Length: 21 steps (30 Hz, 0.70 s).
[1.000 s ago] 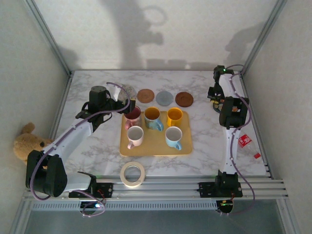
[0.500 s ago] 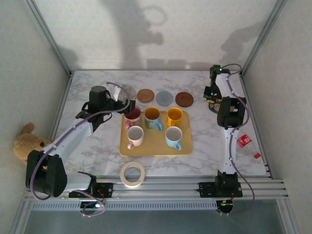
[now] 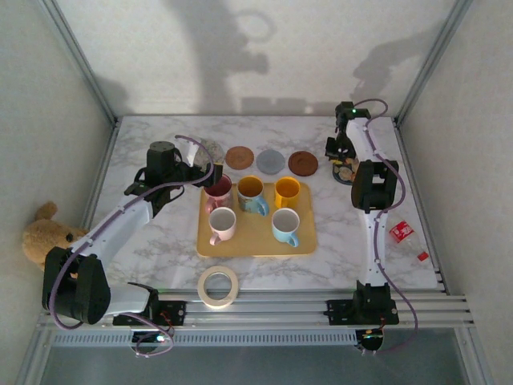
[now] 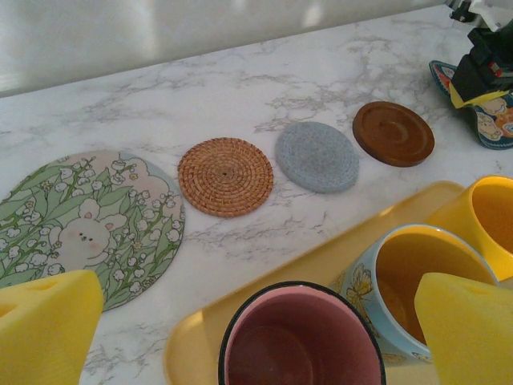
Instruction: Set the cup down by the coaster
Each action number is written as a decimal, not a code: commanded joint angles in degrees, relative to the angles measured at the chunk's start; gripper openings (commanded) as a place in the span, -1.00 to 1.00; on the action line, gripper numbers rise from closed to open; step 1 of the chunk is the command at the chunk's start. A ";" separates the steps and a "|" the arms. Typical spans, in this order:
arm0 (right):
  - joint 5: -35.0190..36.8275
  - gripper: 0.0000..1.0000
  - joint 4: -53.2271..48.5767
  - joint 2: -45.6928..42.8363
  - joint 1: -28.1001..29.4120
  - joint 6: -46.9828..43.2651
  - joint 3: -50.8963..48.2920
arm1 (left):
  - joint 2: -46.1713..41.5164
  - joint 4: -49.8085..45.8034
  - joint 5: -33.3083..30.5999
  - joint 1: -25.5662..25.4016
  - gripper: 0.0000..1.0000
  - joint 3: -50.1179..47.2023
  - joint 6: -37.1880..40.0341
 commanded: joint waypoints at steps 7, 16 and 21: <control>-2.63 -0.81 -1.64 2.74 0.89 0.17 3.06 | -0.69 -0.46 -0.62 -0.24 0.99 0.51 0.33; -3.87 -0.76 -1.40 4.12 1.36 0.60 4.34 | -0.74 -0.89 -0.97 -0.21 0.99 0.51 0.52; -4.25 -0.69 -1.27 4.46 1.62 0.69 4.38 | -0.82 -1.05 -1.11 -0.25 0.99 0.42 0.53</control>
